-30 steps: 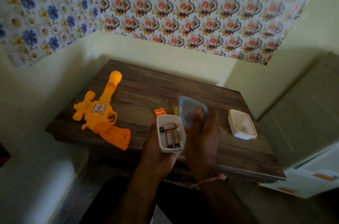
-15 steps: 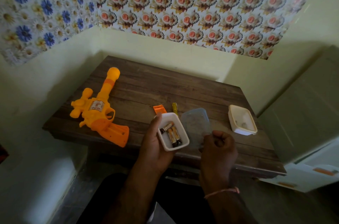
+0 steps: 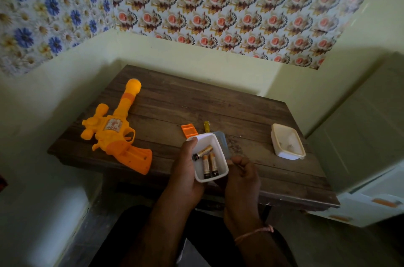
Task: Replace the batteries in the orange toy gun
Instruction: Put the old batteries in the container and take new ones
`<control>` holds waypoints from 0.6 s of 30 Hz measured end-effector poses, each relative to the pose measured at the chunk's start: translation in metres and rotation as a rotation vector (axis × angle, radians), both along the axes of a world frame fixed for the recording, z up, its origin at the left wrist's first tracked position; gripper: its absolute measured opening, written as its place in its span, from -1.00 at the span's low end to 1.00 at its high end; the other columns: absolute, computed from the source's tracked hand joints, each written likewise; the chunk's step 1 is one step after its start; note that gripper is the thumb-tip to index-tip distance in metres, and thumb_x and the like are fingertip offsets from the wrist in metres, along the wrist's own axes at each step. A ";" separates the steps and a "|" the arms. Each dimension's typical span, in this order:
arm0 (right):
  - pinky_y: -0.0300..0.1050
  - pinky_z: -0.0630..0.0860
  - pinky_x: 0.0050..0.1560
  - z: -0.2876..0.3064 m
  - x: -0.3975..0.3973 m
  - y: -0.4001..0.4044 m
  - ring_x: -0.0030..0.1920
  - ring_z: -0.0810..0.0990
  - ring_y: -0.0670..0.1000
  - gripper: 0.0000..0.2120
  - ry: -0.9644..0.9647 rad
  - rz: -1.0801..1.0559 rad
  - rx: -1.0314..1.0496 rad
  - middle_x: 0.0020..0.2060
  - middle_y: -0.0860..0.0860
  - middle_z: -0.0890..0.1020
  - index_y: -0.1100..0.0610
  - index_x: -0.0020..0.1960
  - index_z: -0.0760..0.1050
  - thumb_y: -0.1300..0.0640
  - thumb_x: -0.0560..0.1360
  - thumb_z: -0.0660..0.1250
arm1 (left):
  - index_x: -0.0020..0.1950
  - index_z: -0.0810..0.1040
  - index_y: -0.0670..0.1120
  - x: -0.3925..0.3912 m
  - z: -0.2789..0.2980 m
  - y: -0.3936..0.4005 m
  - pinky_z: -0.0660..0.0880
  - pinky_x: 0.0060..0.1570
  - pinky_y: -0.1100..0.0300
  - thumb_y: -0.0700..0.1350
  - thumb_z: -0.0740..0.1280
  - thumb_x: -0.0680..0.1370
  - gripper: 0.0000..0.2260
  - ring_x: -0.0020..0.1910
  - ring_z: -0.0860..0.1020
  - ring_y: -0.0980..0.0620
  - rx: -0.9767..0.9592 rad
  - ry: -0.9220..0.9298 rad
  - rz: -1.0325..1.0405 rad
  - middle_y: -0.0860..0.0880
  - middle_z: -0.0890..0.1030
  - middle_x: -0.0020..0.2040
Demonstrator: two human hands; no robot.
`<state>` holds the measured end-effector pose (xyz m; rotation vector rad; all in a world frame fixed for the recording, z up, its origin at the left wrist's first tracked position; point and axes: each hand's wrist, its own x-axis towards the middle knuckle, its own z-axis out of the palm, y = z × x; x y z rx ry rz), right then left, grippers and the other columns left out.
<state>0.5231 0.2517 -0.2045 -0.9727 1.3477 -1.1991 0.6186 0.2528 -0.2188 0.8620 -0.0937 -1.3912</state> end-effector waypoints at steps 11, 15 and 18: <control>0.14 0.63 -0.04 0.006 0.001 0.007 -0.17 0.71 0.05 -0.87 -0.040 0.141 0.075 -0.20 0.09 0.71 0.20 0.00 0.53 0.16 0.50 0.36 | 0.13 0.64 -0.04 0.003 -0.003 -0.004 0.57 0.05 -0.16 0.19 0.33 0.52 -0.64 0.05 0.64 -0.20 0.158 -0.097 0.007 -0.19 0.68 0.04; -0.11 0.63 -0.22 0.002 -0.001 0.004 -0.20 0.69 -0.05 -0.85 0.105 0.123 0.067 -0.14 0.01 0.67 0.09 0.03 0.48 0.23 0.49 0.37 | 0.11 0.64 -0.03 0.002 0.002 -0.004 0.58 -0.05 -0.11 0.18 0.34 0.52 -0.66 0.02 0.65 -0.19 0.186 -0.096 -0.014 -0.18 0.68 0.02; -0.19 0.60 -0.24 -0.002 -0.001 0.001 -0.16 0.67 -0.11 -0.89 0.229 0.139 0.031 -0.11 -0.05 0.64 0.03 0.03 0.47 0.18 0.52 0.33 | 0.11 0.63 -0.05 0.000 0.004 -0.004 0.56 -0.16 -0.03 0.18 0.31 0.54 -0.66 -0.04 0.65 -0.17 0.191 -0.108 -0.030 -0.18 0.69 -0.04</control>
